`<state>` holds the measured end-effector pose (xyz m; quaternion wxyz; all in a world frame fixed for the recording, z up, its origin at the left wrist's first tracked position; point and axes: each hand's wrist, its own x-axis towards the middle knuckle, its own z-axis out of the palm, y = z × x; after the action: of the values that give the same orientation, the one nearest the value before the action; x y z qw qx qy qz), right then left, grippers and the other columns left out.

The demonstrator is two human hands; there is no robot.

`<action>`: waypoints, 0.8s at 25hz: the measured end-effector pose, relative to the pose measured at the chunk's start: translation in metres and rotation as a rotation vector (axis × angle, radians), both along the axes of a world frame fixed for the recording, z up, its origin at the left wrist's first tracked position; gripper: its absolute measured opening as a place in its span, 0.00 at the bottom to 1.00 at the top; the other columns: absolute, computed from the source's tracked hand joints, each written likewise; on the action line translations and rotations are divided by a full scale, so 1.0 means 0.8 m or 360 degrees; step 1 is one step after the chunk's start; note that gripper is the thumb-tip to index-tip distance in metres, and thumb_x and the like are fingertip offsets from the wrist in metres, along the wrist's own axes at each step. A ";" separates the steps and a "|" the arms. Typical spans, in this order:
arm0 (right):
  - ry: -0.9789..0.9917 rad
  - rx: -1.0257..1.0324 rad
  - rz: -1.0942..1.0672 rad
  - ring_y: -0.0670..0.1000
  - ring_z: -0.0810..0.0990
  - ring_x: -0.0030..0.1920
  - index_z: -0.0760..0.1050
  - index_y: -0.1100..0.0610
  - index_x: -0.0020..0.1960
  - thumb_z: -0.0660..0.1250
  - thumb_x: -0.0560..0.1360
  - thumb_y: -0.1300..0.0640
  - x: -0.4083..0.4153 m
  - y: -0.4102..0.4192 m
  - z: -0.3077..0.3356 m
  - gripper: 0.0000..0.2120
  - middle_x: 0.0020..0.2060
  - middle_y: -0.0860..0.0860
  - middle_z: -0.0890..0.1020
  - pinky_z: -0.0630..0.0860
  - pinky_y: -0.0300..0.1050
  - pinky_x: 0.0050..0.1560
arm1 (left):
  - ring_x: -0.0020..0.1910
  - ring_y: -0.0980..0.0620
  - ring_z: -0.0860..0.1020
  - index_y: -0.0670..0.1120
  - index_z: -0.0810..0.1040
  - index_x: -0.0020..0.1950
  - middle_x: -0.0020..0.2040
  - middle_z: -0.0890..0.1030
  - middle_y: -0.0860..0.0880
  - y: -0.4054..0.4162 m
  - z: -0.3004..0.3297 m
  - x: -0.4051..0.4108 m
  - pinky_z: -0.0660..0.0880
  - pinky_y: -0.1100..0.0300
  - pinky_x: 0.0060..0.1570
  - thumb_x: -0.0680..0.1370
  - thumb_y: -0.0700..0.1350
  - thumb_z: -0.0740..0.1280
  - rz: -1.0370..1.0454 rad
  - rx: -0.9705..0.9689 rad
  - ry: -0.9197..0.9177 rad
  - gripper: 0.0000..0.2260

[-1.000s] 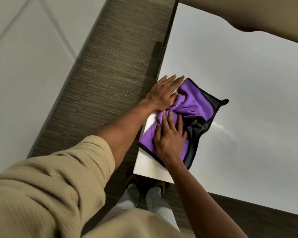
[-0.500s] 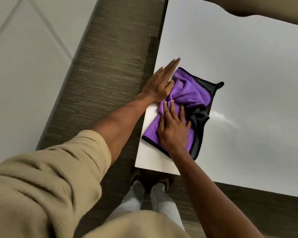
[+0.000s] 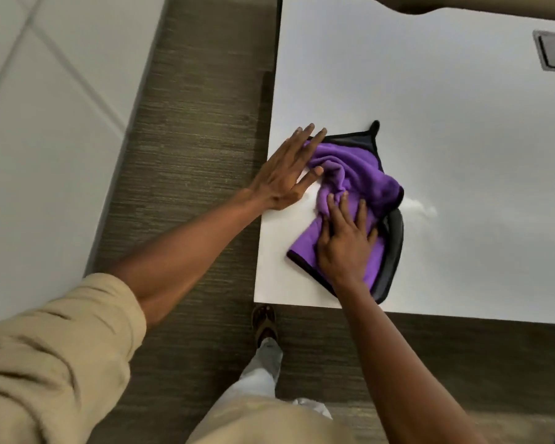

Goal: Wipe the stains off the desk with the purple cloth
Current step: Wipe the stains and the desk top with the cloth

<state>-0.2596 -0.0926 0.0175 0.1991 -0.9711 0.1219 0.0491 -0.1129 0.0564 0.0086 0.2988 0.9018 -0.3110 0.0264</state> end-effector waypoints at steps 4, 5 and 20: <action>-0.0118 -0.0019 0.0493 0.52 0.52 0.83 0.61 0.40 0.80 0.54 0.83 0.43 -0.070 -0.004 -0.011 0.25 0.80 0.40 0.60 0.57 0.64 0.76 | 0.83 0.43 0.52 0.44 0.54 0.83 0.83 0.52 0.38 -0.005 0.004 0.005 0.54 0.41 0.80 0.85 0.56 0.55 -0.0073 -0.0064 -0.0088 0.30; -0.0124 -0.0040 0.0506 0.52 0.54 0.82 0.63 0.39 0.79 0.54 0.82 0.43 -0.086 -0.021 -0.014 0.25 0.80 0.39 0.61 0.60 0.63 0.74 | 0.83 0.43 0.52 0.43 0.54 0.83 0.83 0.52 0.37 -0.005 0.002 0.006 0.53 0.39 0.79 0.85 0.56 0.55 -0.0100 -0.0037 -0.0139 0.30; -0.0177 0.0042 -0.0155 0.56 0.48 0.83 0.58 0.40 0.80 0.54 0.84 0.46 -0.067 0.126 -0.013 0.25 0.82 0.43 0.57 0.51 0.63 0.78 | 0.83 0.49 0.54 0.53 0.48 0.84 0.84 0.53 0.48 0.003 -0.015 0.011 0.61 0.49 0.78 0.82 0.68 0.49 0.0064 -0.0049 0.0032 0.34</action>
<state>-0.3136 0.0082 0.0071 0.2205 -0.9626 0.1570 -0.0129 -0.1041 0.0587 -0.0033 0.3153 0.9034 -0.2894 0.0281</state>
